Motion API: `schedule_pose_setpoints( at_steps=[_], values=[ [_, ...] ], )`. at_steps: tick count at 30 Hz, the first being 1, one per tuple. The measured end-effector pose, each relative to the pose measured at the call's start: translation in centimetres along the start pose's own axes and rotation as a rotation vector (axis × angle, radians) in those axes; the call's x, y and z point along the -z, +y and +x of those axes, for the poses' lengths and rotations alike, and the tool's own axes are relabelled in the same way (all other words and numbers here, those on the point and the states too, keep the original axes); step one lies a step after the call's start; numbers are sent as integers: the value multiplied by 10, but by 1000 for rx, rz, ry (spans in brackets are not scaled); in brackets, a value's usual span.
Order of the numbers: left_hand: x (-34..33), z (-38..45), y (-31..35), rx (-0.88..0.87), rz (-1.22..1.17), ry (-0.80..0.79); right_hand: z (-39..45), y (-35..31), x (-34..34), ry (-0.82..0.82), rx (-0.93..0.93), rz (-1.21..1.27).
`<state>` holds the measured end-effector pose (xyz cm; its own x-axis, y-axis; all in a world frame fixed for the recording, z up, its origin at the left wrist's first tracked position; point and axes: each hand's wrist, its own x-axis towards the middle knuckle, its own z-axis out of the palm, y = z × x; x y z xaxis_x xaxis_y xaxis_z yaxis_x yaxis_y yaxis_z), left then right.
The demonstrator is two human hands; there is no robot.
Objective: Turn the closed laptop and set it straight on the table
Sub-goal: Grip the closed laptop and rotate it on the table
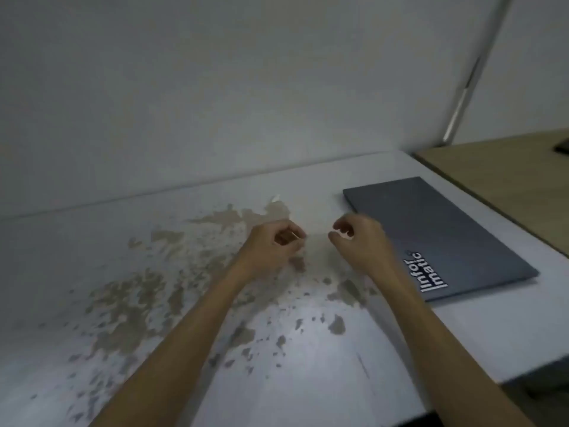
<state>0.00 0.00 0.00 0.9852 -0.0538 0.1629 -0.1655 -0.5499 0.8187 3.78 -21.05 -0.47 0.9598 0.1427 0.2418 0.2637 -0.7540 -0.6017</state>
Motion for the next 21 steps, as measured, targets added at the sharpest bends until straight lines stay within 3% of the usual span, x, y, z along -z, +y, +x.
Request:
schedule_pose_setpoints(
  at_steps=[5, 16, 21],
  values=[
    [-50, 44, 12, -13, 71, -74, 19, 59, 30, 152, -97, -174],
    [-103, 101, 23, -57, 143, 9, 88, 105, 44, 92, -497, -303],
    [-111, 110, 24, -51, 136, 27, 104, 115, 48, 89, -541, -288]
  ],
)
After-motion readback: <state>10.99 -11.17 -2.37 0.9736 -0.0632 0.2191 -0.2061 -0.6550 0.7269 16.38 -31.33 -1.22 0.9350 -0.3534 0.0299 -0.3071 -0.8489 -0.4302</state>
